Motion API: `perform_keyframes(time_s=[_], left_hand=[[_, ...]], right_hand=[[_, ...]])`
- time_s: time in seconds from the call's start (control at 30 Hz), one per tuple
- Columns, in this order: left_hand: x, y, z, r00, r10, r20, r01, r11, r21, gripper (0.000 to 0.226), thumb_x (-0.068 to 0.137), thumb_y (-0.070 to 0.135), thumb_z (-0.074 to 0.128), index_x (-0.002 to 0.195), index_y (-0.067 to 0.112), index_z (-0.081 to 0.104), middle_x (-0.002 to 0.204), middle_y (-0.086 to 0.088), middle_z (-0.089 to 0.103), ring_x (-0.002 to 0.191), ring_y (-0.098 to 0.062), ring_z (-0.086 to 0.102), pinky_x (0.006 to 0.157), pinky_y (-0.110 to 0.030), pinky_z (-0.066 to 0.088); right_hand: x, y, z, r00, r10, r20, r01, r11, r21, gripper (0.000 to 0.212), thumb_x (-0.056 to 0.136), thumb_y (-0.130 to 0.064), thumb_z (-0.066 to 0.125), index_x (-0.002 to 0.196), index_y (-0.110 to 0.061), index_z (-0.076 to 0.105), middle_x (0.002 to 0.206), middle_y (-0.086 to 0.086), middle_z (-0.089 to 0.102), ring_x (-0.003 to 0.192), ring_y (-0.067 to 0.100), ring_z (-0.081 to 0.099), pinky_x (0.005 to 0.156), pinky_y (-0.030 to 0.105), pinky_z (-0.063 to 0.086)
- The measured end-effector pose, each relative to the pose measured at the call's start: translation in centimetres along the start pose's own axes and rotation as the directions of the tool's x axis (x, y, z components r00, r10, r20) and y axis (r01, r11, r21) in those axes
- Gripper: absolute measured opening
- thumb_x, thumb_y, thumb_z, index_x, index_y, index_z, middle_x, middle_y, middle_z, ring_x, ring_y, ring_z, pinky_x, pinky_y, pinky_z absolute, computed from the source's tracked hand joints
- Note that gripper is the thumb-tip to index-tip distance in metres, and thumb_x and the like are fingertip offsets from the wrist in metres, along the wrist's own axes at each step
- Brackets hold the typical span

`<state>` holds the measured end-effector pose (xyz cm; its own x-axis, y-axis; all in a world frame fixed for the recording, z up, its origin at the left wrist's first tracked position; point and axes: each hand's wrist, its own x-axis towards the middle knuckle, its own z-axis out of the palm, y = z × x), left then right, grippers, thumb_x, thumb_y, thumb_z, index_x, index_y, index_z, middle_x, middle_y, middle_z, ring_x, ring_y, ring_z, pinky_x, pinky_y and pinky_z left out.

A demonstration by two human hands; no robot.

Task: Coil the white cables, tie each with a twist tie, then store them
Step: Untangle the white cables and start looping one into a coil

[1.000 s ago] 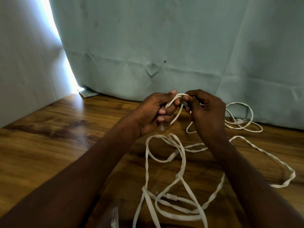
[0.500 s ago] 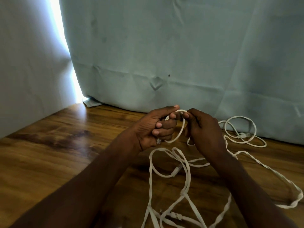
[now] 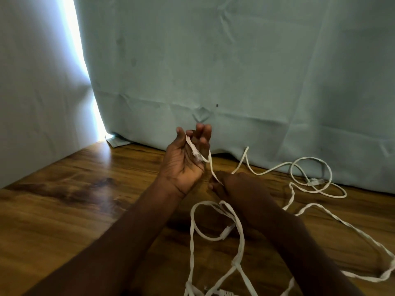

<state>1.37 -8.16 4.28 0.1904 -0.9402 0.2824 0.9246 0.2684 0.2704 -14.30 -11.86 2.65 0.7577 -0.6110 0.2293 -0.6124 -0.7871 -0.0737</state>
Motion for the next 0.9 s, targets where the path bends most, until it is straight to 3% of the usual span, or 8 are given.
perform_keyframes(time_s=[0.1,0.27,0.37,0.43,0.57,0.73,0.8,0.9], left_hand=[[0.1,-0.6,0.1,0.999,0.006,0.043,-0.022,0.929,0.371,0.040,0.111,0.037,0.034,0.085,0.012,0.050,0.097,-0.021,0.077,0.090,-0.035,0.078,0.072,-0.036,0.064],[-0.6,-2.0,0.0,0.997,0.010,0.079,-0.073,0.510,0.857,0.035,0.113,0.038,0.028,0.095,0.013,0.043,0.098,-0.023,0.076,0.088,-0.033,0.077,0.072,-0.034,0.062],[-0.4,-1.9,-1.1,0.978,0.101,0.184,-0.189,0.044,0.981,0.034,0.113,0.031,0.036,0.093,0.009,0.051,0.072,0.005,0.068,0.065,-0.013,0.067,0.058,-0.025,0.051],[-0.6,-1.9,-1.5,0.963,0.067,0.259,-0.247,-0.149,0.957,0.034,0.112,0.029,0.039,0.087,0.013,0.055,0.063,0.005,0.061,0.053,-0.010,0.057,0.052,-0.026,0.046],[-1.1,-1.4,-0.4,0.988,-0.091,0.127,-0.117,0.102,0.988,0.039,0.111,0.023,0.039,0.087,0.001,0.061,0.049,-0.016,0.050,0.035,-0.019,0.038,0.039,-0.022,0.029],[-1.1,-0.4,0.1,0.892,-0.444,0.086,0.111,0.400,0.910,0.040,0.111,0.026,0.031,0.089,0.004,0.056,0.047,-0.008,0.044,0.032,-0.012,0.020,0.042,-0.034,0.008],[-1.1,-0.4,0.3,0.866,-0.486,0.118,0.205,0.559,0.803,0.038,0.111,0.027,0.028,0.090,0.006,0.052,0.048,-0.003,0.043,0.032,-0.008,0.017,0.042,-0.031,0.010],[-0.9,-0.6,0.1,0.836,-0.517,0.182,0.290,0.699,0.654,0.037,0.112,0.027,0.025,0.092,0.008,0.050,0.049,0.000,0.046,0.033,-0.009,0.016,0.039,-0.025,0.015]], right_hand=[[-0.3,0.0,-0.1,0.997,-0.068,-0.027,0.070,0.995,0.067,0.028,0.106,-0.044,0.049,0.110,-0.022,0.065,0.086,-0.006,0.058,0.074,0.009,0.052,0.062,0.026,0.038],[-0.4,0.8,-0.1,0.971,-0.191,-0.142,0.221,0.945,0.240,0.014,0.095,-0.030,0.072,0.096,-0.017,0.077,0.097,-0.013,0.073,0.092,0.004,0.065,0.084,0.035,0.055],[-0.5,1.5,0.2,0.944,-0.144,-0.297,0.252,0.895,0.367,0.005,0.086,-0.023,0.081,0.083,-0.019,0.083,0.081,-0.039,0.065,0.083,-0.012,0.064,0.072,0.021,0.048],[-0.7,1.6,-0.3,0.919,-0.026,-0.394,0.242,0.826,0.510,0.008,0.082,-0.015,0.084,0.076,-0.016,0.081,0.069,-0.026,0.071,0.066,-0.004,0.068,0.065,0.021,0.049],[-1.1,2.1,-1.9,0.830,0.147,-0.538,0.391,0.534,0.749,0.015,0.081,0.002,0.082,0.092,0.001,0.073,0.080,-0.001,0.076,0.078,0.011,0.074,0.072,0.021,0.056],[-1.0,3.8,-2.2,0.723,0.409,-0.557,0.352,0.475,0.807,0.014,0.089,-0.010,0.079,0.098,-0.017,0.073,0.086,-0.001,0.071,0.076,0.018,0.066,0.066,0.036,0.059],[-0.7,3.8,-1.8,0.731,0.467,-0.496,0.267,0.473,0.839,0.002,0.093,-0.016,0.076,0.095,-0.016,0.074,0.080,-0.002,0.071,0.062,0.017,0.062,0.053,0.033,0.053],[-0.2,3.5,-0.6,0.786,0.427,-0.447,0.177,0.536,0.825,0.020,0.102,-0.030,0.064,0.091,-0.019,0.076,0.061,0.001,0.063,0.048,0.018,0.053,0.045,0.028,0.044]])
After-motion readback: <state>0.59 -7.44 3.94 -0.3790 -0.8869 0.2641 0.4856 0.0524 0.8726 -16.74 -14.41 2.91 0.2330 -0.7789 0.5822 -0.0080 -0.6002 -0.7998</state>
